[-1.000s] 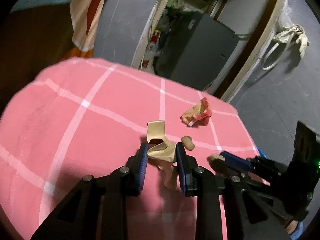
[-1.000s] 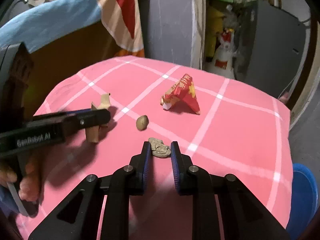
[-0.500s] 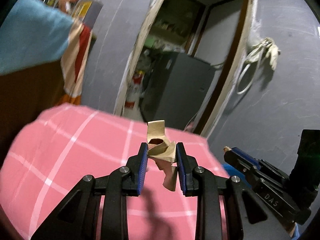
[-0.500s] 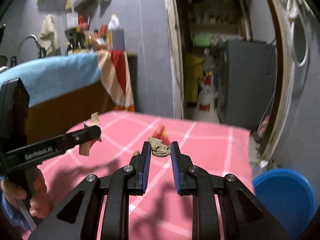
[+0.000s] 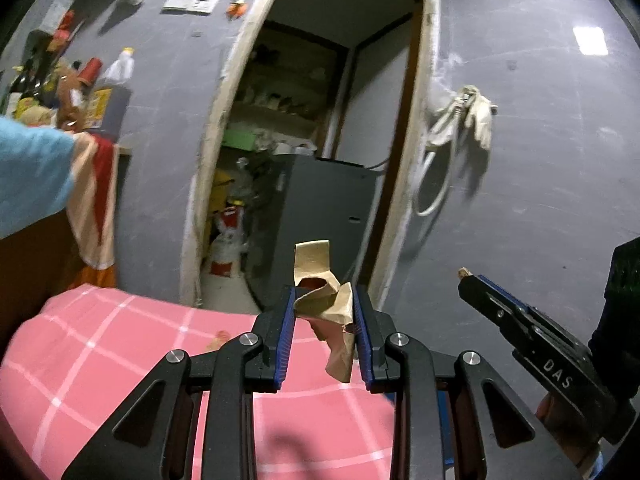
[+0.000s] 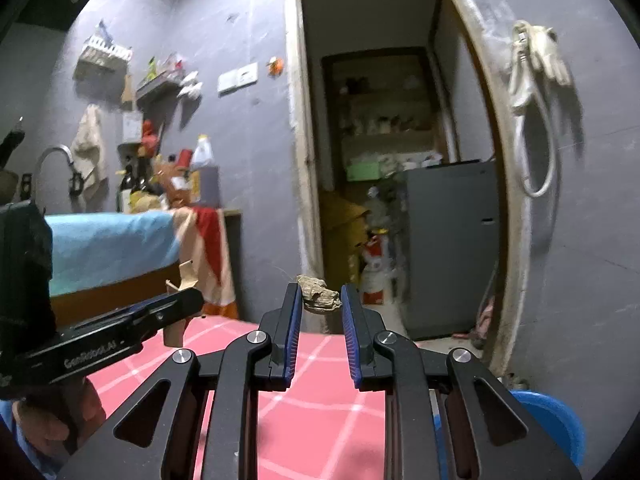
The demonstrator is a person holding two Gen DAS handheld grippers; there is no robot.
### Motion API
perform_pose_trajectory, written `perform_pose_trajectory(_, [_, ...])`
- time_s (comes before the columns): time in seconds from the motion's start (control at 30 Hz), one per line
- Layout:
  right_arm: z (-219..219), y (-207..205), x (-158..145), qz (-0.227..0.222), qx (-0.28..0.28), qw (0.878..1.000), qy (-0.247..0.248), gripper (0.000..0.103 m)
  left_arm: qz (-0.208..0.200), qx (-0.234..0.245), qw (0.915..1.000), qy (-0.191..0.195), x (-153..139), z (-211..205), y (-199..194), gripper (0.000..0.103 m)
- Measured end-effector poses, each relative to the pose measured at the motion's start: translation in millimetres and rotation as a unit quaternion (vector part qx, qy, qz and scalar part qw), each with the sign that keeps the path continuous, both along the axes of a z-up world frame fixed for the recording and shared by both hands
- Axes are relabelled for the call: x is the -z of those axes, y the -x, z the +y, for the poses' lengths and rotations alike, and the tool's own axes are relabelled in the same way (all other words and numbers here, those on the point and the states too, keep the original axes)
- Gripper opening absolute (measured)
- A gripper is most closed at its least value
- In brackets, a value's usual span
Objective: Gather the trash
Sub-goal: 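Carry both items over the blue bucket and open both tools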
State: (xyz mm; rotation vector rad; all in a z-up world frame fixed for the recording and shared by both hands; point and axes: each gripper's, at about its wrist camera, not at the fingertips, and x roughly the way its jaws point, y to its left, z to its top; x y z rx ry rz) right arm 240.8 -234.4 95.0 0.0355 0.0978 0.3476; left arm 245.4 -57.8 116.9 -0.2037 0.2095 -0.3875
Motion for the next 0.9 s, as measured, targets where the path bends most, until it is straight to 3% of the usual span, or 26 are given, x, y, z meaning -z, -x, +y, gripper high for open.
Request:
perform_pose_trajectory(0.47, [-92.8, 9.5, -5.7, 0.009, 0.099, 0.994, -0.032, 0.018, 0.026, 0.073, 0.9969, -0.016, 3.2, -84.6, -20.1, 0.024])
perform_pose_trajectory(0.9, [-142.9, -17.4, 30.4, 0.113, 0.148, 0.981, -0.050, 0.018, 0.118, 0.123, 0.9842, -0.047, 39.0, -150.5, -54.8, 0.024])
